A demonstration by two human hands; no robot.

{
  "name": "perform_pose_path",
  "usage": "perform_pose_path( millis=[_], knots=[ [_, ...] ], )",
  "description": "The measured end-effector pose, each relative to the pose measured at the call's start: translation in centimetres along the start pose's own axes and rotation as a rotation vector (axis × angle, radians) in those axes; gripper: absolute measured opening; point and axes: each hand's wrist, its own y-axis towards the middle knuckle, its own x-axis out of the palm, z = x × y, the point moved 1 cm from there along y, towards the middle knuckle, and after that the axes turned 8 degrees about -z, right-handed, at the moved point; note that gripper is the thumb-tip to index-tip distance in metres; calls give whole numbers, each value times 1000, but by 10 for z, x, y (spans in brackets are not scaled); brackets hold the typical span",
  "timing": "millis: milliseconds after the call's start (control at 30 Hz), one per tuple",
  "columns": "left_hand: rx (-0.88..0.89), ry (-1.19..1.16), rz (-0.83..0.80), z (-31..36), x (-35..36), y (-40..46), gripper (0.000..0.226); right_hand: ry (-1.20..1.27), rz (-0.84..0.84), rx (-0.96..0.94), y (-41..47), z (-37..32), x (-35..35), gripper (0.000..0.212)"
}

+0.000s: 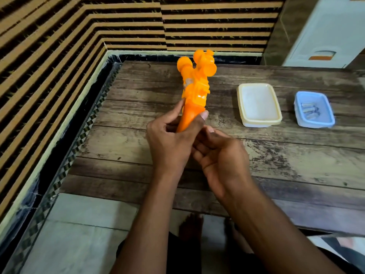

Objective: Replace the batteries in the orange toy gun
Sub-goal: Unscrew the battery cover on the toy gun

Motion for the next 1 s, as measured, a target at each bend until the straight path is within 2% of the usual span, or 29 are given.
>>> perform_pose_path(
  millis=[233, 367, 467, 633, 800, 1000],
  knots=[
    [110, 93, 34, 2, 4, -3, 54, 6, 233, -6, -12, 11, -1, 32],
    [129, 115, -19, 1, 5, -1, 55, 126, 6, 48, -20, 16, 12, 38],
    [127, 88, -1, 3, 4, -2, 49, 121, 30, 39, -19, 12, 9, 39],
    [101, -40, 17, 11, 2, -3, 27, 75, -72, 86, -17, 9, 8, 40],
    [109, -18, 6, 8, 3, -2, 38, 69, -40, 47, -15, 12, 7, 43],
    [107, -46, -17, 6, 2, -2, 34, 73, -39, 17, -15, 15, 6, 42]
  ],
)
